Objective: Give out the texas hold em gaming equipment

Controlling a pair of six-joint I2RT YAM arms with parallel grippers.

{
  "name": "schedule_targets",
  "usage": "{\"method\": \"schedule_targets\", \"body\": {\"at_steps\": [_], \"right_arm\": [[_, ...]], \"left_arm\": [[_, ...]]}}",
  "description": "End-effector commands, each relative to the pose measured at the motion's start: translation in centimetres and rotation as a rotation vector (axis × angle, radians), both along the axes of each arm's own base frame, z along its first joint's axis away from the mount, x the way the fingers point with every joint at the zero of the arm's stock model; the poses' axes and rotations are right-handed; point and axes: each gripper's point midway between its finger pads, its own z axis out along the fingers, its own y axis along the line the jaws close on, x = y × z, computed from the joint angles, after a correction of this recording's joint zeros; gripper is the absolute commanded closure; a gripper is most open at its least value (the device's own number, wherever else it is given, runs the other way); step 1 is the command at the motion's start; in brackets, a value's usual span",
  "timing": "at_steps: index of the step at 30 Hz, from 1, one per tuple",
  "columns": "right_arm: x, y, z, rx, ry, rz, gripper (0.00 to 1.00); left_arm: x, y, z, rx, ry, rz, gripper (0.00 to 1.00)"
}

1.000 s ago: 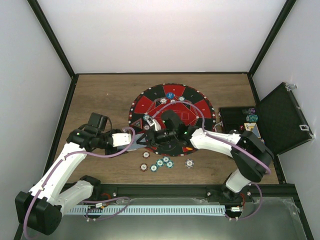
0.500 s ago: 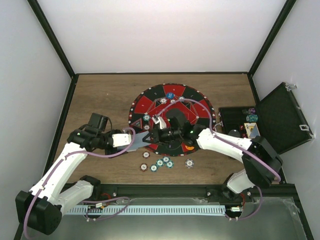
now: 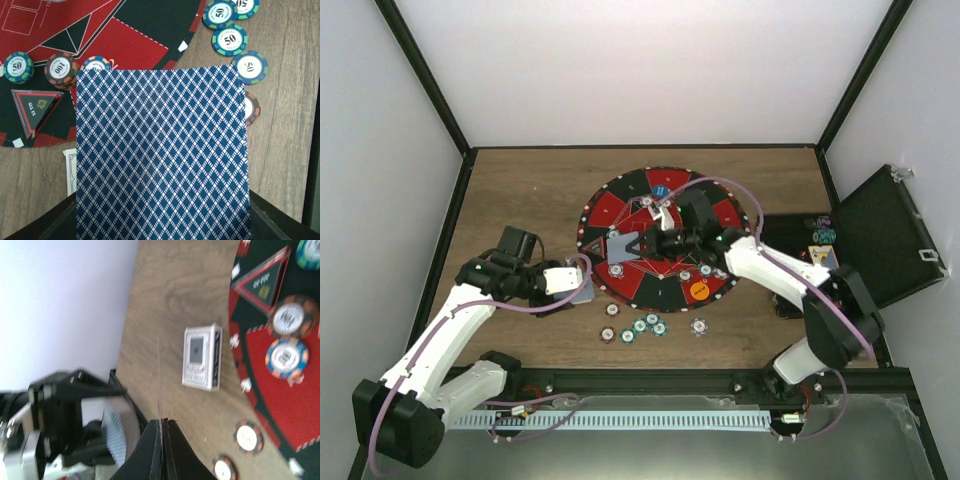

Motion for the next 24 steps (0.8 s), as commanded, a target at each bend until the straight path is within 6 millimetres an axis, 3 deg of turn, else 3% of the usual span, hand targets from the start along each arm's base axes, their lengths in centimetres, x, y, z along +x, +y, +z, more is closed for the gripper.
{"method": "schedule_targets", "body": {"at_steps": [1,2,10,14,18,24], "right_arm": [[4.7,1.2,0.1,-0.015,-0.053,0.024,0.99],[5.9,1.9,-1.2,-0.037,-0.037,0.034,0.99],[13.0,7.5,-6.3,-0.066,0.016,0.089,0.99],[14.1,9.6,-9.1,-0.078,0.052,0.116,0.98],[14.3,10.8,-10.3,-0.080,0.066,0.141,0.94],[14.6,9.9,-10.1,-0.154,0.031,0.122,0.71]], "left_arm": [[0.0,-0.3,1.5,-0.035,0.003,0.019,0.93],[0.0,-0.3,1.7,-0.041,0.005,0.022,0.93],[-0.1,-0.2,3.0,-0.054,0.013,0.053,0.93],[0.0,-0.2,3.3,-0.056,0.020,0.066,0.92],[0.1,-0.3,3.7,-0.062,0.027,0.076,0.92],[0.0,-0.5,4.1,-0.077,0.038,0.078,0.92]]}}
